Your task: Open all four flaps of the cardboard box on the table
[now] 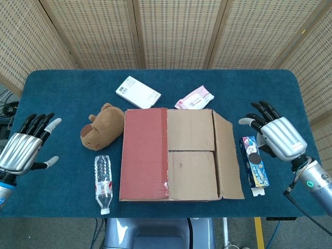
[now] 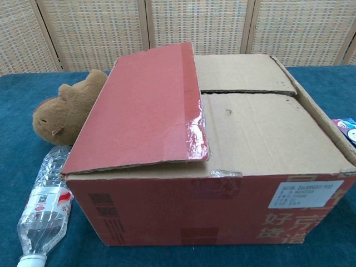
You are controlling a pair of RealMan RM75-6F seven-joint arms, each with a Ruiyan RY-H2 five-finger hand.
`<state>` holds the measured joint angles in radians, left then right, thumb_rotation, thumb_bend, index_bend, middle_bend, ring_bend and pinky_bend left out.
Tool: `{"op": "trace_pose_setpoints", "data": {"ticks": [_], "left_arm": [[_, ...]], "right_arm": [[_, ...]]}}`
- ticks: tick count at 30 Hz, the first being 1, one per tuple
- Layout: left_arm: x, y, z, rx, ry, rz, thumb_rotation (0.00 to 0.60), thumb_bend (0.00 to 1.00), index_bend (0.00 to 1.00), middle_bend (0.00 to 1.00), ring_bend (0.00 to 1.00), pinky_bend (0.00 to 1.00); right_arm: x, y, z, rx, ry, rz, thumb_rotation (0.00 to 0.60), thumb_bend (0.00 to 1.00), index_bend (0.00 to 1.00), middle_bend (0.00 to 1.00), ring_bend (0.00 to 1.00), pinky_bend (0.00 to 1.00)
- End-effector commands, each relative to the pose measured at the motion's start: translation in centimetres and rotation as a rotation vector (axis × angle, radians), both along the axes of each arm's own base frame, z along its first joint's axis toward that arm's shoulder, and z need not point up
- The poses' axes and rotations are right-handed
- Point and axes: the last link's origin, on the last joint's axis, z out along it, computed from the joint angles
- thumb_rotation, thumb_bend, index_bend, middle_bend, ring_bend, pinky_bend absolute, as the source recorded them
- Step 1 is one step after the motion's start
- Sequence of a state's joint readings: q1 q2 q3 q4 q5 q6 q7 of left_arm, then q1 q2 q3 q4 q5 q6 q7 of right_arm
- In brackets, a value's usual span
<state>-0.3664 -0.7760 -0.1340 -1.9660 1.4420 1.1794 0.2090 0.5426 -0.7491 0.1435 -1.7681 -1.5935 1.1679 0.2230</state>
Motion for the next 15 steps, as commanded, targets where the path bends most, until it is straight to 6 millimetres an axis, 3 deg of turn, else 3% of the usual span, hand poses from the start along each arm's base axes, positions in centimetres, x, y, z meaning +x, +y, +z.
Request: {"op": "trace_pose_setpoints", "data": {"ticks": [1, 3, 8, 11, 15], "left_arm": [[2.4, 1.7, -0.2, -0.095, 0.008, -0.101, 0.515, 0.27, 0.02, 0.00, 0.00, 0.00], [3.3, 2.5, -0.3, -0.156, -0.007, -0.139, 0.515, 0.36, 0.02, 0.00, 0.00, 0.00], [5.7, 4.3, -0.9, -0.270, -0.048, -0.214, 0.515, 0.71, 0.02, 0.00, 0.00, 0.00], [7.2, 5.2, -1.5, -0.333, -0.064, -0.242, 0.515, 0.84, 0.02, 0.00, 0.00, 0.00], [9.3, 6.5, -2.6, -0.410, -0.078, -0.265, 0.515, 0.92, 0.04, 0.00, 0.00, 0.00]], "right_arm": [[-0.8, 0.9, -0.6, -0.029, -0.009, -0.030, 0.600, 1.00, 0.18, 0.16, 0.00, 0.04], [-1.1, 1.3, -0.9, -0.049, -0.005, -0.040, 0.600, 1.00, 0.17, 0.13, 0.00, 0.04], [-1.8, 2.0, -1.4, -0.060, -0.015, -0.069, 0.600, 1.00, 0.15, 0.11, 0.00, 0.04], [-2.0, 2.3, -1.4, -0.065, -0.021, -0.078, 0.600, 1.00, 0.15, 0.11, 0.00, 0.04], [-2.3, 2.6, -1.3, -0.075, -0.028, -0.085, 0.600, 1.00, 0.15, 0.11, 0.00, 0.04]]}}
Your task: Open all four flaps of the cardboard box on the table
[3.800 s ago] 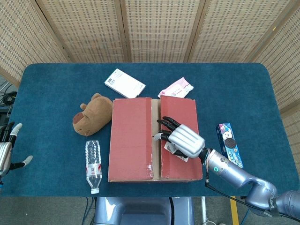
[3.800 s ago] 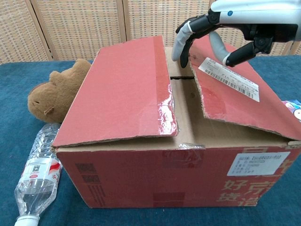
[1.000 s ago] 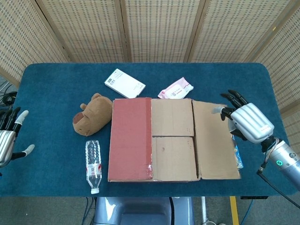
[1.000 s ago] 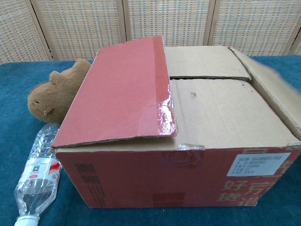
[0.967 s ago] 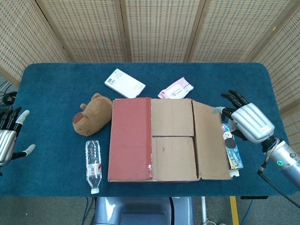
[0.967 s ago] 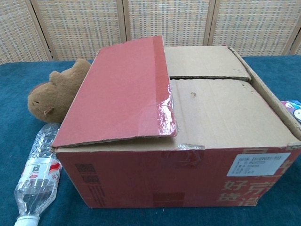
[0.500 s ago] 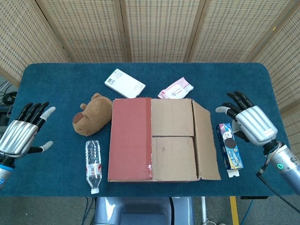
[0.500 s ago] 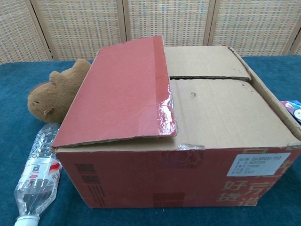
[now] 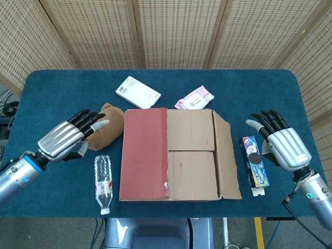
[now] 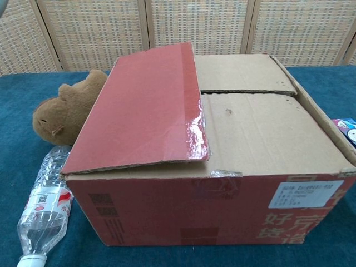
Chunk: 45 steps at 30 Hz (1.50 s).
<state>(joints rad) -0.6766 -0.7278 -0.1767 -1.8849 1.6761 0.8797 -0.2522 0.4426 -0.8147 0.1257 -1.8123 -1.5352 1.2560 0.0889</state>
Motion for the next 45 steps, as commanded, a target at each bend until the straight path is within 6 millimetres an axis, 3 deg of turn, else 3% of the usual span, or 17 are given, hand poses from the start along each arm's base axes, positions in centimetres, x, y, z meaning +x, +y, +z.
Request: {"op": "trace_pose_setpoints", "data": {"ticks": [1, 11, 24, 32, 45], "left_arm": [[2.4, 1.7, -1.1, -0.069, 0.010, -0.046, 0.515, 0.92, 0.05, 0.00, 0.00, 0.00], [7.3, 3.9, -4.7, -0.167, 0.012, -0.110, 0.516, 0.95, 0.22, 0.14, 0.02, 0.00], [11.8, 5.2, -8.7, -0.251, -0.016, -0.148, 0.514, 0.97, 0.25, 0.17, 0.04, 0.00], [13.9, 5.1, -11.1, -0.286, -0.005, -0.188, 0.515, 0.97, 0.26, 0.18, 0.04, 0.00], [15.0, 4.8, -13.3, -0.294, 0.054, -0.233, 0.515, 0.97, 0.31, 0.24, 0.06, 0.00]], "right_arm": [[-0.2, 0.2, 0.1, -0.007, -0.004, -0.005, 0.600, 1.00, 0.15, 0.11, 0.00, 0.04], [-0.9, 0.7, 0.2, -0.014, -0.016, -0.028, 0.600, 1.00, 0.15, 0.11, 0.00, 0.04], [-1.3, 0.9, 0.4, -0.020, -0.024, -0.040, 0.600, 1.00, 0.15, 0.11, 0.00, 0.04], [-1.6, 1.1, 0.6, -0.025, -0.025, -0.049, 0.600, 1.00, 0.15, 0.11, 0.00, 0.04], [-2.0, 1.3, 0.8, -0.032, -0.035, -0.059, 0.600, 1.00, 0.15, 0.11, 0.00, 0.04]]}}
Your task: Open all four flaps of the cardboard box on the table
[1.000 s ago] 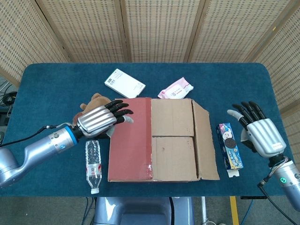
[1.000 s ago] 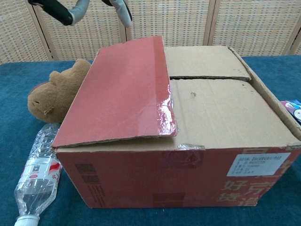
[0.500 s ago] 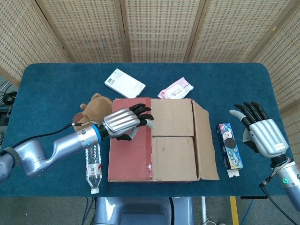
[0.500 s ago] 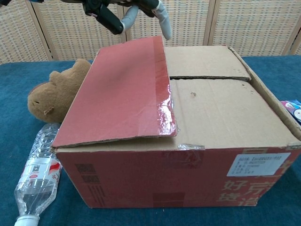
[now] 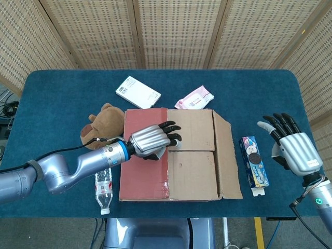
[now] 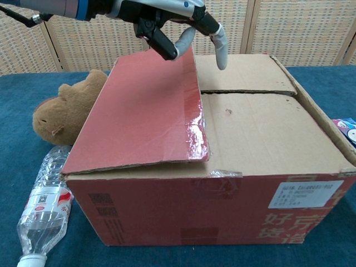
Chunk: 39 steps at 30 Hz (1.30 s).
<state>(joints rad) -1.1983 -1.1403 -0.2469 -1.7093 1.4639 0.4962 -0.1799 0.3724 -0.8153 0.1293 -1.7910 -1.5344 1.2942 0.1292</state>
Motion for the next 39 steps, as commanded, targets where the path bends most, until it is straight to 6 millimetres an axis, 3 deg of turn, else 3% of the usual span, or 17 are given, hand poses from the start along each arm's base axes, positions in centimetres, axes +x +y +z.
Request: {"op": "trace_pose_setpoints", "data": {"ticks": [1, 11, 29, 39], "left_arm": [[0.0, -0.2, -0.6, -0.003, 0.016, -0.007, 0.515, 0.97, 0.31, 0.24, 0.07, 0.00], [-1.0, -0.3, -1.2, 0.008, 0.061, -0.008, 0.514, 0.96, 0.32, 0.31, 0.10, 0.00], [-1.8, 0.1, 0.5, 0.071, 0.074, -0.008, 0.516, 0.96, 0.34, 0.43, 0.18, 0.00], [-2.3, 0.2, 4.6, 0.147, 0.038, -0.001, 0.514, 0.96, 0.34, 0.43, 0.18, 0.00]], "right_arm": [[-0.1, 0.1, 0.0, -0.002, -0.002, -0.003, 0.600, 1.00, 0.15, 0.11, 0.00, 0.04], [-0.5, 0.2, 0.1, -0.005, -0.010, -0.012, 0.600, 1.00, 0.15, 0.11, 0.00, 0.04], [-0.5, 0.1, 0.1, -0.014, -0.021, -0.008, 0.600, 1.00, 0.15, 0.11, 0.00, 0.04], [-0.3, -0.1, 0.1, -0.019, -0.021, -0.005, 0.600, 1.00, 0.15, 0.11, 0.00, 0.04]]}}
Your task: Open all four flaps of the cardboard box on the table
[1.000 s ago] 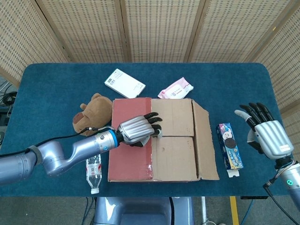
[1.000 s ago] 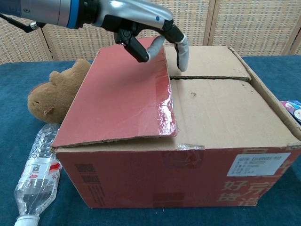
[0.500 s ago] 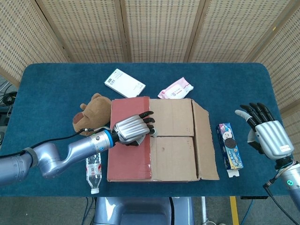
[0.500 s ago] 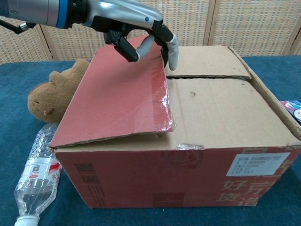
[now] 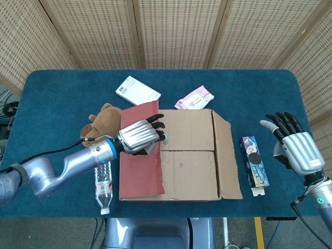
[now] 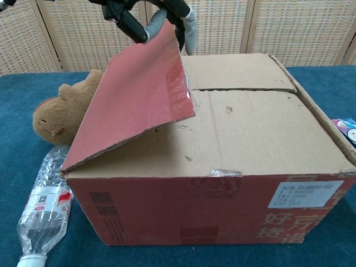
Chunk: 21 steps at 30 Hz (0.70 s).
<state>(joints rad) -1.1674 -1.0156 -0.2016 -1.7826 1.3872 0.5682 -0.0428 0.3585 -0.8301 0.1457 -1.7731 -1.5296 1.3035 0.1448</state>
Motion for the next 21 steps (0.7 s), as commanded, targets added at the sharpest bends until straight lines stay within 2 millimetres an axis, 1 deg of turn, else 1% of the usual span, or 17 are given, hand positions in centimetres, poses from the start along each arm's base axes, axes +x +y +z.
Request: {"op": "trace_pose_setpoints", "data": {"ticks": [1, 6, 10, 16, 21], "left_arm": [[-0.4, -0.1, 1.5, 0.024, -0.010, 0.004, 0.515, 0.96, 0.34, 0.43, 0.18, 0.00], [-1.0, -0.2, 3.4, 0.054, -0.039, 0.023, 0.515, 0.95, 0.34, 0.43, 0.18, 0.00], [-2.1, -0.5, 5.7, 0.087, -0.055, 0.046, 0.514, 0.95, 0.34, 0.43, 0.18, 0.00], [-2.8, -0.9, 7.4, 0.107, -0.071, 0.062, 0.514, 0.95, 0.34, 0.43, 0.18, 0.00], [-3.9, -1.4, 9.8, 0.142, -0.078, 0.069, 0.514, 0.95, 0.34, 0.43, 0.18, 0.00]], "right_arm": [[0.1, 0.0, 0.0, 0.000, 0.000, 0.002, 0.600, 1.00, 0.15, 0.11, 0.00, 0.04], [0.2, -0.1, -0.1, 0.002, 0.001, 0.007, 0.600, 1.00, 0.15, 0.11, 0.00, 0.04], [0.4, -0.1, -0.1, 0.004, 0.004, 0.012, 0.600, 1.00, 0.15, 0.11, 0.00, 0.04], [0.6, -0.2, -0.2, 0.011, 0.017, 0.018, 0.600, 1.00, 0.15, 0.11, 0.00, 0.04], [1.0, -0.2, -0.1, 0.010, 0.028, 0.029, 0.600, 1.00, 0.15, 0.11, 0.00, 0.04]]}}
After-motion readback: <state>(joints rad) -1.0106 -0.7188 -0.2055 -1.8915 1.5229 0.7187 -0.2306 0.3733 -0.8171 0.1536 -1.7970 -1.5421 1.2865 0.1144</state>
